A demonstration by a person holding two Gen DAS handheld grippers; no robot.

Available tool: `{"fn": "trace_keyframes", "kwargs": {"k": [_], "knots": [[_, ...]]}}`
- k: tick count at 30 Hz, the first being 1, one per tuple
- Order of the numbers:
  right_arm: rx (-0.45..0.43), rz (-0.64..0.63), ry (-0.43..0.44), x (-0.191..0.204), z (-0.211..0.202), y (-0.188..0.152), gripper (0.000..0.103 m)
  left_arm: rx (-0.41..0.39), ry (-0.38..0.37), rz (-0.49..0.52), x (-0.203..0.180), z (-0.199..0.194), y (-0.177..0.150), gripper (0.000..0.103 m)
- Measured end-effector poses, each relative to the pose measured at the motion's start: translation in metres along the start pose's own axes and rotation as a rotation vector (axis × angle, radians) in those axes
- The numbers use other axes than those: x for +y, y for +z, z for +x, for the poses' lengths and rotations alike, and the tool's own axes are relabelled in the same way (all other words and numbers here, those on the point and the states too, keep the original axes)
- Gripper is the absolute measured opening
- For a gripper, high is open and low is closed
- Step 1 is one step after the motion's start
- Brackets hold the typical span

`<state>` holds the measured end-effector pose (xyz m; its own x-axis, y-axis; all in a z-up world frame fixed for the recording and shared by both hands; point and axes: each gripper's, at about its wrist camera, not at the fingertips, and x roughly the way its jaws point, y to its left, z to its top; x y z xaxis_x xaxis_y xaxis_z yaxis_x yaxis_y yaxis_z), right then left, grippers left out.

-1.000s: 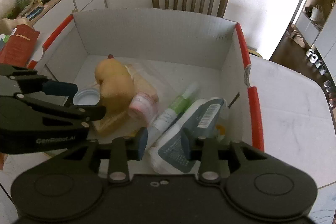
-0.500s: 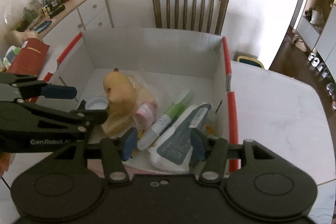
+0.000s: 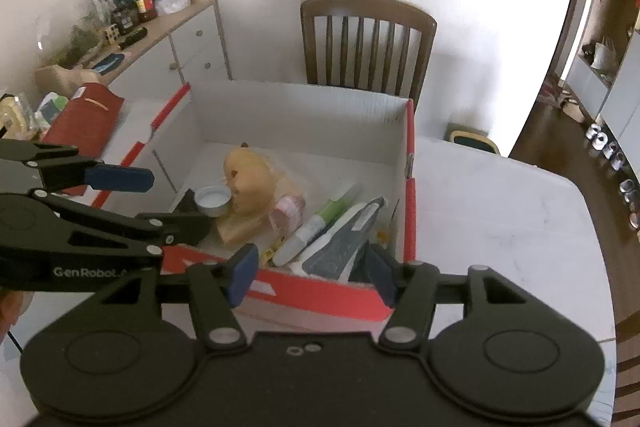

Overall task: Organize objects
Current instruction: 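Open both tools to release the lid and pink tube in the box, then move both tools back over the remaining items on the table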

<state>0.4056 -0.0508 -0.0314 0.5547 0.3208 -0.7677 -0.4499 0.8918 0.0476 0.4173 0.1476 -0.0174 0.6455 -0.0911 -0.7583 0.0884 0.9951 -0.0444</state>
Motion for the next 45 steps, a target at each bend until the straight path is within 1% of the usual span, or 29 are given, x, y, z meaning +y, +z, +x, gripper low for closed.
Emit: {"fn": "trace_keyframes", "kwargs": {"k": [1, 6, 9, 10, 11, 12, 13, 17, 22, 25, 27, 30, 32, 33, 39, 42, 45], "knots": [[-0.003, 0.001, 0.008, 0.0, -0.004, -0.002, 0.063, -0.002, -0.003, -0.002, -0.001, -0.004, -0.002, 0.067], [-0.027, -0.012, 0.03, 0.001, -0.028, -0.014, 0.065, -0.018, -0.004, 0.006, -0.012, -0.025, -0.012, 0.067], [-0.037, -0.021, 0.041, 0.002, -0.041, -0.025, 0.069, -0.029, -0.013, 0.008, -0.019, -0.038, -0.019, 0.067], [-0.038, -0.022, 0.046, 0.002, -0.045, -0.029, 0.069, -0.032, -0.016, 0.009, -0.022, -0.042, -0.022, 0.072], [-0.04, -0.022, 0.049, 0.001, -0.049, -0.034, 0.069, -0.036, -0.017, 0.01, -0.024, -0.046, -0.026, 0.08], [-0.042, -0.022, 0.049, 0.001, -0.052, -0.039, 0.072, -0.041, -0.019, 0.01, -0.027, -0.05, -0.03, 0.083], [-0.046, -0.023, 0.048, 0.0, -0.056, -0.045, 0.075, -0.045, -0.024, 0.008, -0.03, -0.054, -0.034, 0.083], [-0.043, -0.021, 0.037, -0.004, -0.066, -0.068, 0.079, -0.041, -0.034, 0.007, -0.041, -0.065, -0.05, 0.083], [-0.028, -0.016, 0.021, -0.01, -0.072, -0.099, 0.091, -0.033, -0.036, 0.002, -0.053, -0.072, -0.077, 0.083], [-0.011, -0.01, 0.012, -0.013, -0.073, -0.116, 0.094, -0.022, -0.039, -0.003, -0.06, -0.073, -0.094, 0.083], [0.0, 0.006, 0.001, -0.016, -0.073, -0.127, 0.096, -0.01, -0.042, -0.01, -0.066, -0.072, -0.107, 0.086], [0.021, 0.03, 0.002, -0.022, -0.071, -0.139, 0.096, -0.003, -0.048, -0.022, -0.074, -0.071, -0.123, 0.09], [0.035, 0.042, 0.002, -0.024, -0.069, -0.146, 0.096, 0.005, -0.05, -0.03, -0.078, -0.07, -0.133, 0.1], [0.041, 0.048, 0.002, -0.025, -0.069, -0.149, 0.096, 0.009, -0.048, -0.032, -0.082, -0.069, -0.138, 0.103], [0.077, 0.09, -0.01, -0.026, -0.06, -0.163, 0.096, 0.036, -0.053, -0.021, -0.106, -0.062, -0.171, 0.103], [0.106, 0.1, -0.004, -0.024, -0.052, -0.168, 0.096, 0.048, -0.051, 0.016, -0.124, -0.057, -0.186, 0.103], [0.13, 0.106, 0.004, -0.021, -0.047, -0.173, 0.095, 0.049, -0.032, 0.051, -0.137, -0.052, -0.199, 0.103]]}}
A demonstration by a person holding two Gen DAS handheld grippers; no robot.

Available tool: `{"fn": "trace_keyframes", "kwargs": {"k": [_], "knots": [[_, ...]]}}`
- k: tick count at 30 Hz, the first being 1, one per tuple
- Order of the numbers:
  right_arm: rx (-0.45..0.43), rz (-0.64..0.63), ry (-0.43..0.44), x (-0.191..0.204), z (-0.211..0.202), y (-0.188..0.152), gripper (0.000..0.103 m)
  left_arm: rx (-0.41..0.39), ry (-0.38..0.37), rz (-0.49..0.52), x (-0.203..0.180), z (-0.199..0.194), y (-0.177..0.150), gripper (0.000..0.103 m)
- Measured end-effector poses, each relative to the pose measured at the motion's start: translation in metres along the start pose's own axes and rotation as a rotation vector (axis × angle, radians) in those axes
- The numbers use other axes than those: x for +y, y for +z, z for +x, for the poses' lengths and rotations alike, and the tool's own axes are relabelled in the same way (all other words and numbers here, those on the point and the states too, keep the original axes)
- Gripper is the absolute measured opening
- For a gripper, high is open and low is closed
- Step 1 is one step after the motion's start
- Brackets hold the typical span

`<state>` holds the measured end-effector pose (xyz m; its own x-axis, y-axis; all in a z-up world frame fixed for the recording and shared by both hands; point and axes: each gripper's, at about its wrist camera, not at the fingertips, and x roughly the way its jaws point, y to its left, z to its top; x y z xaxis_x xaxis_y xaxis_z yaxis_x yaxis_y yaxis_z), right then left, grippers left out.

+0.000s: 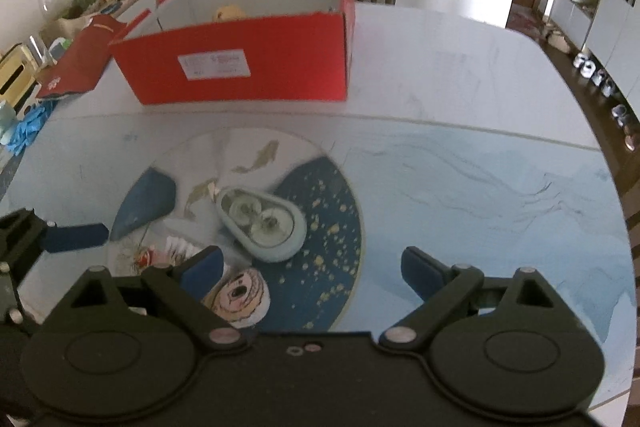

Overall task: Organize objects
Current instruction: 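Move both tools back over the remaining items on the table, then grasp the cotton swab pack with the left tool while the right tool grasps the cartoon-face packet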

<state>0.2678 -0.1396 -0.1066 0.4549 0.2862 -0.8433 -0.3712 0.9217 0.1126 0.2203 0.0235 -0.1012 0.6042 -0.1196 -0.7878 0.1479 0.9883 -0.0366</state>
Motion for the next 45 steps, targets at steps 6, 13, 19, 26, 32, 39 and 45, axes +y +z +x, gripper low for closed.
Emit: {"fn": "trace_keyframes", "kwargs": {"k": [6, 13, 19, 26, 32, 39, 45], "knots": [[0.042, 0.008, 0.003, 0.004, 0.009, -0.008, 0.092, -0.009, 0.039, 0.027, -0.012, 0.008, -0.013, 0.103], [0.079, -0.003, -0.001, 0.01, 0.02, -0.016, 0.087, -0.032, 0.06, 0.045, -0.02, 0.012, -0.017, 0.103], [0.077, 0.016, 0.02, 0.01, 0.021, -0.018, 0.079, -0.056, 0.081, 0.063, -0.025, 0.015, -0.023, 0.103], [0.061, 0.036, 0.079, 0.012, 0.018, -0.018, 0.057, -0.099, 0.111, 0.116, -0.035, 0.011, -0.031, 0.099], [0.06, 0.056, 0.113, 0.014, 0.019, -0.016, 0.036, -0.088, 0.094, 0.148, -0.04, 0.013, -0.033, 0.067], [0.056, 0.082, 0.116, 0.011, 0.018, -0.014, 0.028, -0.061, 0.073, 0.103, -0.032, 0.017, -0.033, 0.047], [0.044, 0.094, 0.102, -0.002, 0.008, -0.015, 0.026, -0.058, 0.043, 0.058, -0.024, 0.013, -0.031, 0.035]]}}
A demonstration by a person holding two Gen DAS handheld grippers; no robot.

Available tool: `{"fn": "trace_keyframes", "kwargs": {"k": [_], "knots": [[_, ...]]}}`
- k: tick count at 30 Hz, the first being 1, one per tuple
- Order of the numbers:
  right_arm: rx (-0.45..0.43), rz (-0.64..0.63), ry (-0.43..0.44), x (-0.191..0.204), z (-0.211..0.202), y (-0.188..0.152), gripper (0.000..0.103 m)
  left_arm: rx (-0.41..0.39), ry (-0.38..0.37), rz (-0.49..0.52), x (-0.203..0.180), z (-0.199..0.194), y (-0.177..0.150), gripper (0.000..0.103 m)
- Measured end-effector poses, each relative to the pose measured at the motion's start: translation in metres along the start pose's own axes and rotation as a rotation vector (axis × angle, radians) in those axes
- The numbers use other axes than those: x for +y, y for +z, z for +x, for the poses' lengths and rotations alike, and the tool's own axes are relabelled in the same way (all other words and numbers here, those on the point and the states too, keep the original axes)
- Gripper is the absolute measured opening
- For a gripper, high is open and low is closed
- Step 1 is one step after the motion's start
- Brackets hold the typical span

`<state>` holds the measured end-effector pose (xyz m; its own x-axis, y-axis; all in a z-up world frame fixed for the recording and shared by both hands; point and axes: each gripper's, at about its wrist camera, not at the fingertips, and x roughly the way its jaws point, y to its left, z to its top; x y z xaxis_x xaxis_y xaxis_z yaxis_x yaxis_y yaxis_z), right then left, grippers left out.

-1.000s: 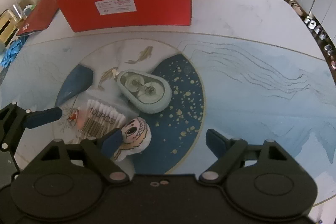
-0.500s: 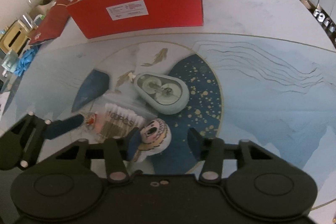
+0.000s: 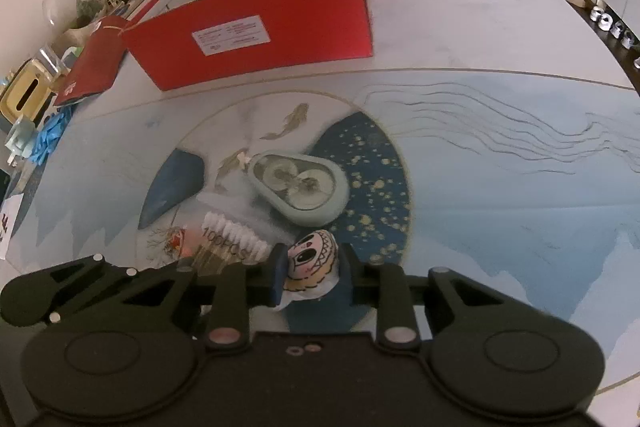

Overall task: Organize objects
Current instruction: 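Grasp the cotton swab pack with the left tool while the right tool grasps the cartoon-face packet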

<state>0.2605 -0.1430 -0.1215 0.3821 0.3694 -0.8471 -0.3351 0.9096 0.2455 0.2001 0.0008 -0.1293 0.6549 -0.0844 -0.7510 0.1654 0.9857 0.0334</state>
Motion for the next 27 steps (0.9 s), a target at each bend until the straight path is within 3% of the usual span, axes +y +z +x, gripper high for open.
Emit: {"fn": "trace_keyframes", "kwargs": {"k": [7, 27], "knots": [[-0.013, -0.052, -0.012, 0.0, -0.016, -0.004, 0.026, 0.005, -0.035, -0.061, 0.009, -0.005, 0.003, 0.027], [-0.054, -0.165, -0.035, 0.013, -0.05, -0.004, 0.026, -0.015, -0.126, -0.179, 0.035, -0.034, 0.016, 0.026]]}}
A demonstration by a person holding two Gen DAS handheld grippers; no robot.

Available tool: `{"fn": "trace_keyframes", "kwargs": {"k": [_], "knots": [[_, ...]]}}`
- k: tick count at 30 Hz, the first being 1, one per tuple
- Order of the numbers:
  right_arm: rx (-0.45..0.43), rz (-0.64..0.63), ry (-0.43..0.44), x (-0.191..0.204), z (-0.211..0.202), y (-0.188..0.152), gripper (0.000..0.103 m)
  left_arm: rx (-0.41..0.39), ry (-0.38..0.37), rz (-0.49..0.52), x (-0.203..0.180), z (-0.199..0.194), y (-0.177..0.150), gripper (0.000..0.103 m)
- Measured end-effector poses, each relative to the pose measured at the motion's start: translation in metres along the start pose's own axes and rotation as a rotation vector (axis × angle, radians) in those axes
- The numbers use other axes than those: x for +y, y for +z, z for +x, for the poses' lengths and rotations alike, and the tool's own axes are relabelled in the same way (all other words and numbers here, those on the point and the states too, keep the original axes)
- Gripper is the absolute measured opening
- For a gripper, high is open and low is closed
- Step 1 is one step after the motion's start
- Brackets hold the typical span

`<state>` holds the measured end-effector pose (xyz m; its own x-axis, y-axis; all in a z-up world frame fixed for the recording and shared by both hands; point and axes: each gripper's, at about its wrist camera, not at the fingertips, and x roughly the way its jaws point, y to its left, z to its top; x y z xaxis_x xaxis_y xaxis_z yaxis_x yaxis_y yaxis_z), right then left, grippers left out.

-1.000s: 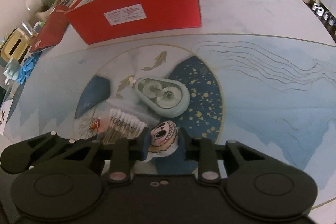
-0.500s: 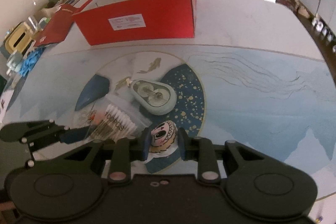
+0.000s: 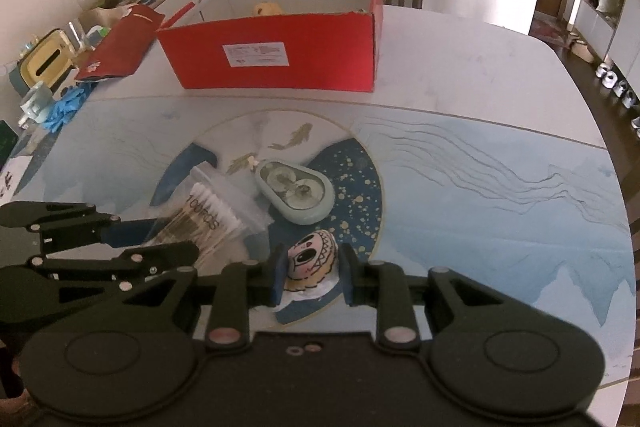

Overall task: Organize objects
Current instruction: 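Carry the swab pack and cartoon packet with both tools over the red box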

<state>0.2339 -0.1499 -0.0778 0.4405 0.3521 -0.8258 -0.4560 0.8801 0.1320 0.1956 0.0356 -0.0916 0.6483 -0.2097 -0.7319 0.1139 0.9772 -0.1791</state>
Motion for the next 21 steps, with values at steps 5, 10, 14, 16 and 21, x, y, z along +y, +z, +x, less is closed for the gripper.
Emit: {"fn": "trace_keyframes", "kwargs": {"k": [5, 10, 14, 16, 21], "knots": [[-0.04, -0.06, -0.014, 0.009, -0.01, 0.013, 0.026, -0.02, -0.008, -0.011, 0.005, -0.011, 0.015, 0.026], [-0.088, -0.084, -0.022, 0.01, -0.015, 0.04, 0.026, -0.061, 0.013, -0.009, 0.015, -0.021, 0.042, 0.026], [-0.136, -0.096, -0.028, 0.012, -0.019, 0.067, 0.026, -0.105, 0.036, -0.016, 0.031, -0.029, 0.069, 0.026], [-0.156, -0.101, -0.03, 0.012, -0.02, 0.08, 0.026, -0.129, 0.044, -0.018, 0.038, -0.035, 0.081, 0.026], [-0.204, -0.124, -0.048, 0.015, -0.019, 0.115, 0.026, -0.179, 0.069, 0.001, 0.055, -0.041, 0.112, 0.026]]}}
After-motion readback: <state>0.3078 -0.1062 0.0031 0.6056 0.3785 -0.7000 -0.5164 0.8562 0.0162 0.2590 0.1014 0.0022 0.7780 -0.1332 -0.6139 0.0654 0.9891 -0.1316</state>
